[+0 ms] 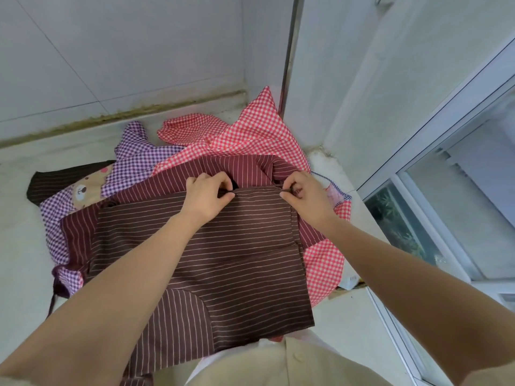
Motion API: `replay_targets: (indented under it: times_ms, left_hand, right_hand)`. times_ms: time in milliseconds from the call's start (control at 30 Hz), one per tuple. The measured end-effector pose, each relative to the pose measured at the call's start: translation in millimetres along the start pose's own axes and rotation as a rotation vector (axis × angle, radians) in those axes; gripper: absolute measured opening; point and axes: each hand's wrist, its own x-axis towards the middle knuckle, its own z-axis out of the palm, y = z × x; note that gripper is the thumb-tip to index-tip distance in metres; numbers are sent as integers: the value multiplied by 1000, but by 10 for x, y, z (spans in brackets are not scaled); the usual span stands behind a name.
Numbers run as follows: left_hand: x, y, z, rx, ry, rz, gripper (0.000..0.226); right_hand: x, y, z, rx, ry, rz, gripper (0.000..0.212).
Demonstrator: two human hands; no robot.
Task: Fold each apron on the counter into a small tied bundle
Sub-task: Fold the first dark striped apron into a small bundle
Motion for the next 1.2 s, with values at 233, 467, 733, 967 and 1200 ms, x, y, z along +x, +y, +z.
replay_targets:
  times_ms: [233, 467, 733, 967, 1200]
  left_hand:
    - [71, 6, -25, 17, -42, -23, 24]
    - [142, 138, -42, 94, 194, -164, 29]
    - [44, 175, 76, 161, 325, -199, 25]
    - [10, 342, 140, 126, 265, -4, 25]
    - [89, 598, 121, -18, 80, 100, 17]
  right_hand:
    - [-2, -77, -50, -3, -89, 193, 25]
    - [92, -220, -120, 287, -61, 349, 19]
    - [-341, 34, -148, -29, -663, 427, 42]
    - [-704, 227, 20, 122, -434, 506, 38]
    - [-720, 202, 168, 233, -287, 537, 38]
